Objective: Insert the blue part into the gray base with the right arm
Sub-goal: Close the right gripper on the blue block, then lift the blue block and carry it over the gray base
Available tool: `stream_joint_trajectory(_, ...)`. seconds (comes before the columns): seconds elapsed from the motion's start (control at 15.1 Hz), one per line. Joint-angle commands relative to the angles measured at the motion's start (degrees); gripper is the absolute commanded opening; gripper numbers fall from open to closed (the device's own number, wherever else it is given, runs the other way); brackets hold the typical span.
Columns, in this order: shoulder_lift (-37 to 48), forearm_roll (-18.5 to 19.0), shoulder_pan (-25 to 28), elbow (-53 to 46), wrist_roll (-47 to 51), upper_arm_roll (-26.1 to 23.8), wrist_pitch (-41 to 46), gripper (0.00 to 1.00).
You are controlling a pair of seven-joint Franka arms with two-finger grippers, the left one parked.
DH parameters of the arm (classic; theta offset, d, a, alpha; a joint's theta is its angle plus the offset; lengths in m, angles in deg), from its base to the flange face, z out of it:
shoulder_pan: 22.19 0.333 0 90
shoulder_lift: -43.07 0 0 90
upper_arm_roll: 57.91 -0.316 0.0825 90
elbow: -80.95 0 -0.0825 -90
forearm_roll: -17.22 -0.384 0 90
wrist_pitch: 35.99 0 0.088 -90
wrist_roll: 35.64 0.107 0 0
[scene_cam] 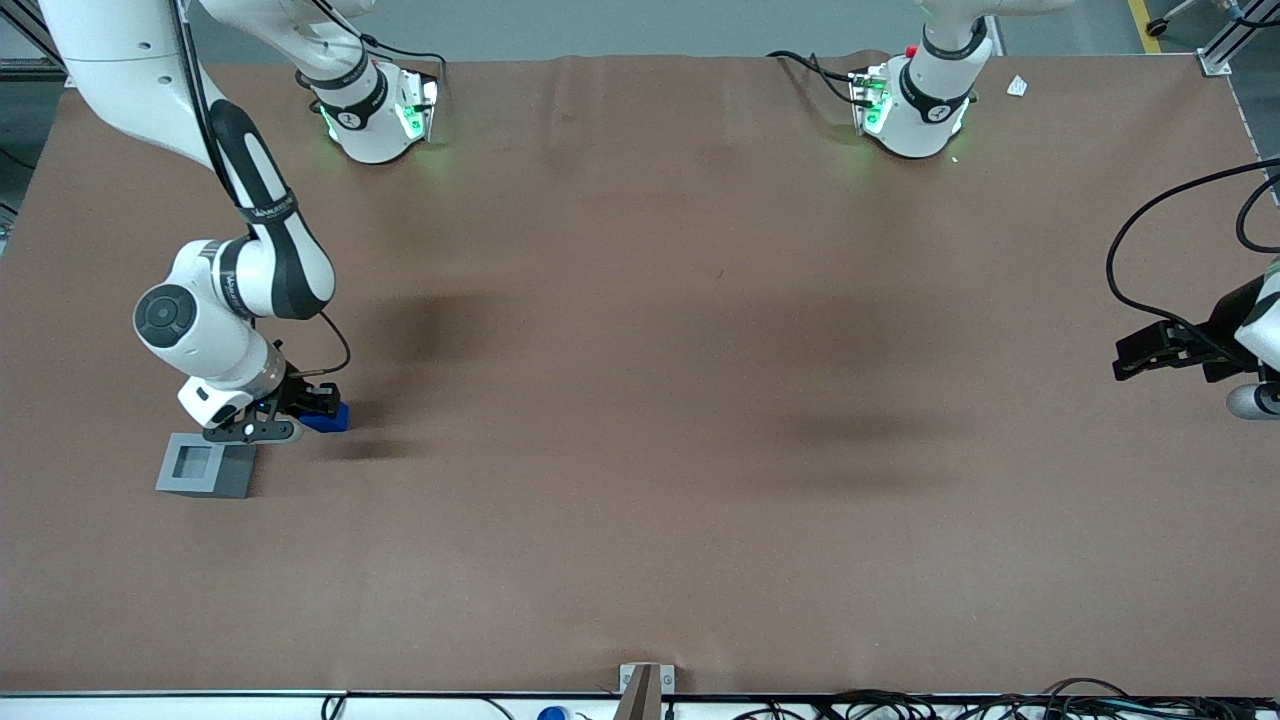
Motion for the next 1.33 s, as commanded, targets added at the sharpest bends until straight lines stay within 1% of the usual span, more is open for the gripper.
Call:
stream_joint_trajectory(0.0,0.3,-0.1,-0.9,-0.5,0.3,-0.4,0.0,0.03)
stream_joint_trajectory(0.2,0.6,-0.1,-1.6,-1.6,0.0,-0.4,0.6,0.02)
stream_joint_trajectory(0.46,0.8,-0.1,-2.0,-5.9,-0.3,-0.4,8.3,0.01)
stream_joint_trajectory(0.73,1.2,-0.1,-2.9,-7.5,-0.3,-0.2,9.5,0.01)
stream_joint_trajectory(1.0,1.0,-0.1,-4.1,-12.3,-0.2,-0.1,15.9,0.01)
stream_joint_trajectory(1.26,0.9,0.4,-5.4,-15.9,-0.3,0.0,17.8,0.01)
